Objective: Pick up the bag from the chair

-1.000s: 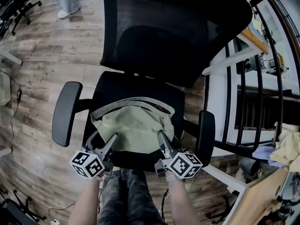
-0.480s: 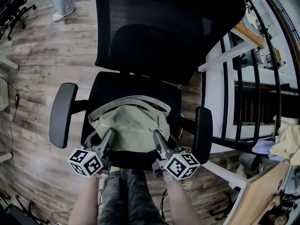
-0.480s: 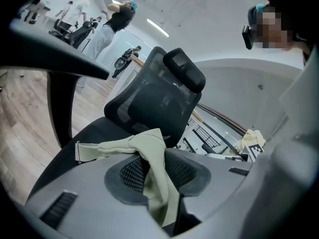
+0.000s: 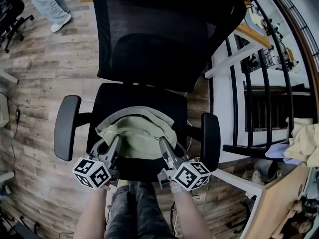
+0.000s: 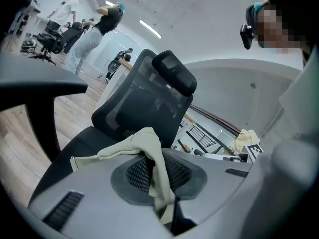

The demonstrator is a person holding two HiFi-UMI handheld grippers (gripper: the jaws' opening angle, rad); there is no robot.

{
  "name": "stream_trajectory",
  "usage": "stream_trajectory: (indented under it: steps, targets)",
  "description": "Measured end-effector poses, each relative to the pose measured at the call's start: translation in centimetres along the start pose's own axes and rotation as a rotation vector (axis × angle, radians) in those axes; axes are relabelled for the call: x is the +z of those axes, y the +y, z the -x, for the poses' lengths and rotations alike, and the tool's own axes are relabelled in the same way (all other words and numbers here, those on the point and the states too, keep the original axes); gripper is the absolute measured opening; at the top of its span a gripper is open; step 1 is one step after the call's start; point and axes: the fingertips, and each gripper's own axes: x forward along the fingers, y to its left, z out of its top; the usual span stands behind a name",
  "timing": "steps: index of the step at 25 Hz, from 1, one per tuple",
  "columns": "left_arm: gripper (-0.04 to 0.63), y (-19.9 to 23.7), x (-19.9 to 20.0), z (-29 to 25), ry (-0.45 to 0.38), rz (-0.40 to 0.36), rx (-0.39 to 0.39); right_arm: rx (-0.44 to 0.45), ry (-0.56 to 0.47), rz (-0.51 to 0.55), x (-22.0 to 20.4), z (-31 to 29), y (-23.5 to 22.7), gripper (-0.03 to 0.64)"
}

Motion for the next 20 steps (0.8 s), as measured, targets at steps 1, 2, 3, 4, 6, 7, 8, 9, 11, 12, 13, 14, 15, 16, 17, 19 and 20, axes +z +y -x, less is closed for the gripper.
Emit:
stream_trajectory:
  steps: [1,2,3,4,6,7,8,9,11,12,13,14,15,16,17,19,20]
  targets:
    - [0.032,-0.3,0.4,-0.2,0.000,-0.011,-0.005,0.004,-0.005,-0.003,0.3,0.0,0.3,0.112]
    - [0.031,-0.6,0.7,-0.4,0.001,-0.021,-0.010,0.005,-0.010,-0.007,0.6,0.0,0.5,0.110]
    - [0.031,-0.9,1.1,-0.5,0.002,-0.029,-0.014,0.006,-0.015,-0.014,0.9,0.1,0.6,0.110]
    - [0.029,-1.1,1.4,-0.4,0.003,-0.034,-0.018,0.007,-0.020,-0.020,1.2,0.2,0.8,0.109]
    - [0.029,-1.6,1.9,-0.3,0.000,-0.036,-0.023,0.014,-0.030,-0.028,1.6,0.6,1.1,0.109]
    - [0.029,-1.8,2.2,-0.2,-0.003,-0.034,-0.025,0.019,-0.035,-0.031,1.9,0.8,1.3,0.107]
    - [0.029,-2.1,2.4,-0.1,-0.005,-0.033,-0.027,0.024,-0.041,-0.033,2.1,1.0,1.5,0.107]
    - [0.029,-2.4,2.6,-0.1,-0.007,-0.034,-0.029,0.028,-0.046,-0.034,2.4,1.3,1.7,0.107]
    - [0.029,-3.1,2.9,0.1,-0.004,-0.043,-0.034,0.032,-0.054,-0.036,2.9,1.7,2.2,0.107]
    - [0.029,-3.5,3.1,0.2,-0.003,-0.048,-0.036,0.034,-0.058,-0.038,3.1,1.8,2.4,0.107]
    - [0.029,-3.8,3.4,0.4,-0.002,-0.052,-0.039,0.037,-0.061,-0.040,3.3,2.0,2.7,0.107]
    - [0.028,-4.1,3.6,0.6,-0.001,-0.055,-0.043,0.040,-0.063,-0.043,3.5,2.3,3.0,0.107]
    - [0.029,-4.5,3.7,0.8,-0.001,-0.057,-0.047,0.043,-0.064,-0.044,3.7,2.7,3.4,0.107]
    - [0.028,-4.9,3.8,1.1,-0.001,-0.060,-0.053,0.047,-0.064,-0.042,3.9,3.1,3.7,0.107]
    - [0.028,-5.3,4.1,1.2,-0.003,-0.064,-0.059,0.053,-0.065,-0.035,4.2,3.3,4.0,0.107]
    - [0.028,-6.1,5.0,1.4,-0.006,-0.086,-0.066,0.069,-0.069,-0.013,5.0,3.6,4.9,0.107]
    - [0.028,-6.5,5.4,1.5,-0.005,-0.101,-0.068,0.078,-0.071,-0.004,5.3,3.8,5.4,0.107]
